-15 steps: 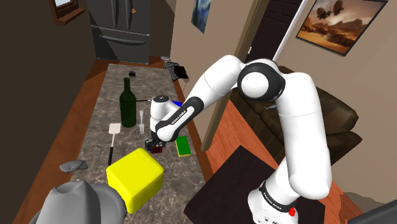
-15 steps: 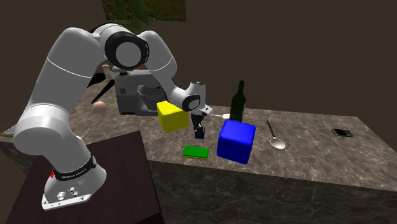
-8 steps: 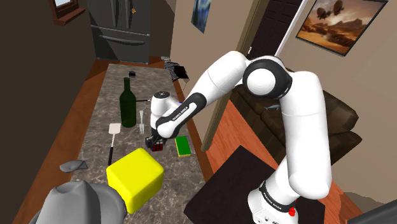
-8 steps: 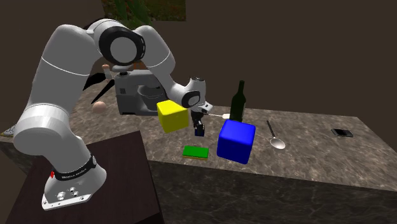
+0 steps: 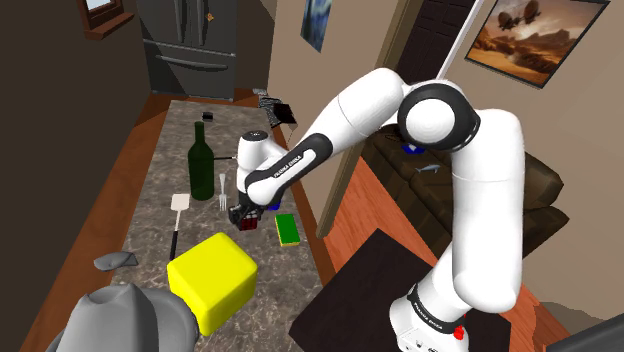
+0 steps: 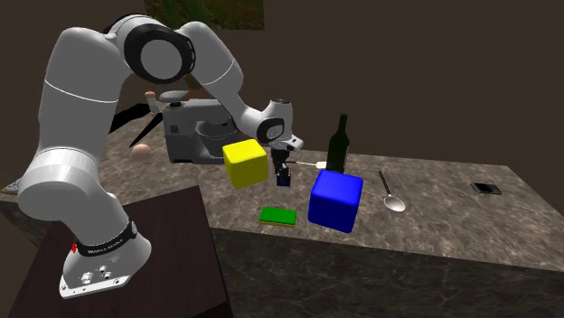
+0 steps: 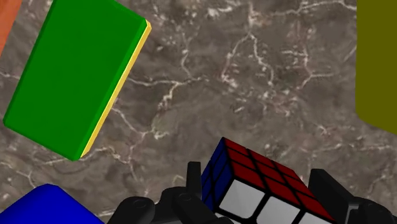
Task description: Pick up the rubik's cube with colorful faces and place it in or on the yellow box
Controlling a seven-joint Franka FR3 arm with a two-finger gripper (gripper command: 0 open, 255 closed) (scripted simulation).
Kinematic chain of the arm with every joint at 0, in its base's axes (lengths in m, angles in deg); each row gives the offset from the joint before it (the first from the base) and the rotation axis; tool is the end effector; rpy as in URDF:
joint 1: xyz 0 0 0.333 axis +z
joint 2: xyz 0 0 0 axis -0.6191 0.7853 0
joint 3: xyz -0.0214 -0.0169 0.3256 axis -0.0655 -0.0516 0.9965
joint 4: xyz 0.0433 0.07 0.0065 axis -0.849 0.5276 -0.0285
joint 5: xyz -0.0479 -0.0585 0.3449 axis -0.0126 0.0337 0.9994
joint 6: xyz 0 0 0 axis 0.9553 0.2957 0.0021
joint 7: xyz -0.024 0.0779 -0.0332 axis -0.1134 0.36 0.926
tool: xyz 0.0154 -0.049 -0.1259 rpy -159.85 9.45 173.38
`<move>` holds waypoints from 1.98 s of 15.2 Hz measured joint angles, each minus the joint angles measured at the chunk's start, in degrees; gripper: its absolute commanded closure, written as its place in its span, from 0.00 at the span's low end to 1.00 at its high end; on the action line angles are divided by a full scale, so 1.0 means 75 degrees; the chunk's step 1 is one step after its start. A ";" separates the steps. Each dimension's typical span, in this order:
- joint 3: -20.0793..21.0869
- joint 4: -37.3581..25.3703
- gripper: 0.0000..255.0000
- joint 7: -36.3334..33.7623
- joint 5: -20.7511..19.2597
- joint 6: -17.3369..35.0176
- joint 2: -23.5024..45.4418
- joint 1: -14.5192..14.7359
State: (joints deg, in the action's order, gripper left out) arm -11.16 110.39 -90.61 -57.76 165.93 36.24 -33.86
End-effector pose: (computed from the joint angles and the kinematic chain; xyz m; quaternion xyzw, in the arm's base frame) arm 0.5644 0.1303 0.1879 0.9981 -0.0600 -0.0092 0.0052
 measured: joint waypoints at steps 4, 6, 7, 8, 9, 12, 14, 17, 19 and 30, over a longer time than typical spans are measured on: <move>0.0066 0.0087 1.00 0.0072 0.0083 -0.0261 -0.0349 -0.0065; 0.0102 0.0087 1.00 0.0118 0.0135 -0.0447 -0.0538 -0.0100; 0.0117 0.0074 1.00 0.0133 0.0156 -0.0530 -0.0610 -0.0110; 0.0135 0.0073 1.00 0.0136 0.0178 -0.0612 -0.0690 -0.0112; 0.0145 0.0049 1.00 0.0159 0.0197 -0.0691 -0.0747 -0.0126; 0.0187 0.0079 1.00 0.0197 0.0262 -0.0910 -0.0998 -0.0154; 0.0211 0.0039 1.00 0.0223 0.0302 -0.1075 -0.1125 -0.0168; 0.0248 0.0015 1.00 0.0256 0.0365 -0.1313 -0.1344 -0.0187; 0.0271 0.0006 1.00 0.0281 0.0408 -0.1473 -0.1497 -0.0201; 0.0379 -0.0190 1.00 0.0346 0.0609 -0.2357 -0.2197 -0.0219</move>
State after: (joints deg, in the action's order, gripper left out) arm -8.32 108.97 -88.01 -53.19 148.25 19.76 -35.51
